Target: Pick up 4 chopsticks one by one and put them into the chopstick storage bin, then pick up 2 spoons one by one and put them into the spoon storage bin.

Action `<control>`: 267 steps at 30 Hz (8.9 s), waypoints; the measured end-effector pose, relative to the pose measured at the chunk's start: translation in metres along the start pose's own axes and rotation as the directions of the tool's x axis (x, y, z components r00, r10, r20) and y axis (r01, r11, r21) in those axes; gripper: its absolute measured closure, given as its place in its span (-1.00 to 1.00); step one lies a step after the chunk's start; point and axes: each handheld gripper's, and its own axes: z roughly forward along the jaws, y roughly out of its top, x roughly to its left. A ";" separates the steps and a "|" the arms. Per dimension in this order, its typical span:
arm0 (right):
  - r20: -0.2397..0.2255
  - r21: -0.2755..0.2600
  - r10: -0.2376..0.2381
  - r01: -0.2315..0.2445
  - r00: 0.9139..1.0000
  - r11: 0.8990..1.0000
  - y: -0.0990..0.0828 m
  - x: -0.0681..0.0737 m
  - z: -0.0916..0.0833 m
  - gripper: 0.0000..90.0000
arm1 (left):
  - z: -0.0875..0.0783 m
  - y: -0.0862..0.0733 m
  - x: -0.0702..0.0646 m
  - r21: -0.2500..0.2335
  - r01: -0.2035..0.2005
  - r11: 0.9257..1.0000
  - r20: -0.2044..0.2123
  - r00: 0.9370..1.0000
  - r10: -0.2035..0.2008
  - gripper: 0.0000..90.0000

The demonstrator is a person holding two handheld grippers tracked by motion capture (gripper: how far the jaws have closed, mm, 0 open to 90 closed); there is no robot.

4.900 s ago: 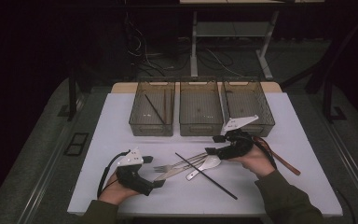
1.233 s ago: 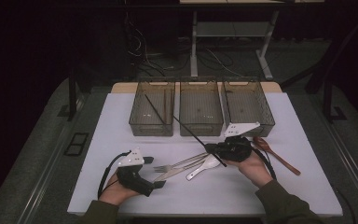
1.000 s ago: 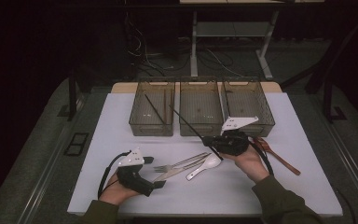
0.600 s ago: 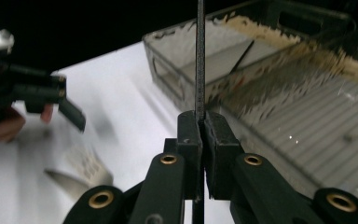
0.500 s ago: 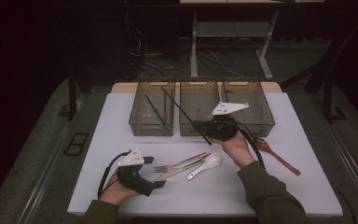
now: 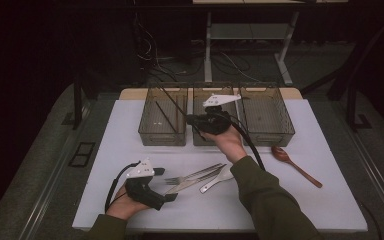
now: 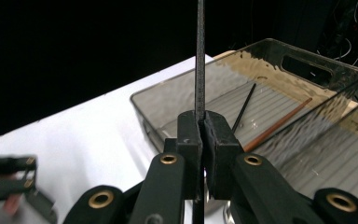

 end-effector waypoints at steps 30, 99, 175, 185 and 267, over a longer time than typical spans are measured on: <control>0.101 0.118 0.103 -0.115 0.989 0.986 0.013 -0.010 0.106 0.89 | -0.002 0.001 0.001 -0.020 0.008 1.000 0.012 1.000 -0.008 -0.99; 0.041 0.093 0.012 -0.016 0.999 0.996 -0.065 -0.006 -0.074 -0.62 | 0.000 0.001 0.000 -0.008 0.007 1.000 0.006 1.000 -0.007 -0.99; 0.320 0.141 0.165 -0.219 0.933 0.965 -0.157 -0.109 -0.204 -0.29 | -0.004 -0.001 0.001 -0.003 0.007 1.000 -0.011 1.000 -0.007 -0.99; 0.337 0.154 0.234 -0.299 0.912 0.942 -0.167 -0.126 -0.203 -0.06 | -0.003 -0.001 0.001 -0.004 0.008 1.000 -0.010 1.000 -0.008 -0.99; 0.265 0.258 0.065 -0.136 0.962 0.956 -0.148 -0.094 -0.187 0.79 | -0.003 -0.001 0.000 0.000 0.006 1.000 -0.007 1.000 -0.006 -0.99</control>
